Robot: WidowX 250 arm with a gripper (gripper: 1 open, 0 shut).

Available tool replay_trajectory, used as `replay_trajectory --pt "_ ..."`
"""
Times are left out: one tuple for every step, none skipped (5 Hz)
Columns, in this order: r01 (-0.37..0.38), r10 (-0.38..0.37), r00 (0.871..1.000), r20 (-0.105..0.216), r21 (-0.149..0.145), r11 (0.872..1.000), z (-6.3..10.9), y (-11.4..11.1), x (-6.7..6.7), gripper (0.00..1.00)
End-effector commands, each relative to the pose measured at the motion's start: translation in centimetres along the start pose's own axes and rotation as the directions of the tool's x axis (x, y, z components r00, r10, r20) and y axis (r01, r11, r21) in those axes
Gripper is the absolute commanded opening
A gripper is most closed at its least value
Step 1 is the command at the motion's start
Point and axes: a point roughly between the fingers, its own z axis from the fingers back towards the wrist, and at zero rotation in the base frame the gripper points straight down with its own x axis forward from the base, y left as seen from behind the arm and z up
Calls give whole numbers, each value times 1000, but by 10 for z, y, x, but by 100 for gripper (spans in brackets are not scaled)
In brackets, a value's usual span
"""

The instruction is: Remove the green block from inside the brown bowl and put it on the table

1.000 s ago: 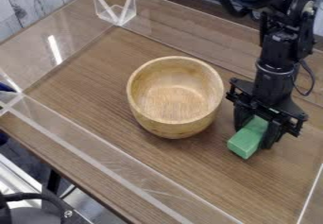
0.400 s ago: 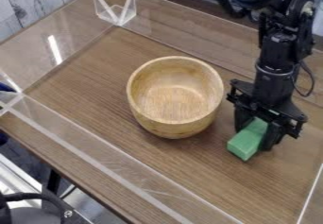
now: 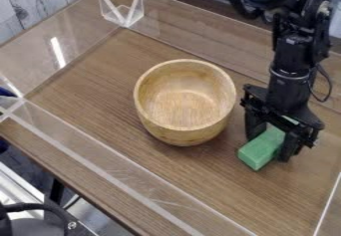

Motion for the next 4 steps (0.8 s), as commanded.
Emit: replay_trajectory --pt "-3 3 996 94 -8 1000 32 -1 7 100" --pt "-8 9 992 123 -11 1000 46 -1 5 100" --pt "-10 12 981 194 -8 1000 79 -2 6 100" --pt "-9 9 966 257 -1 1000 111 -2 5 100"
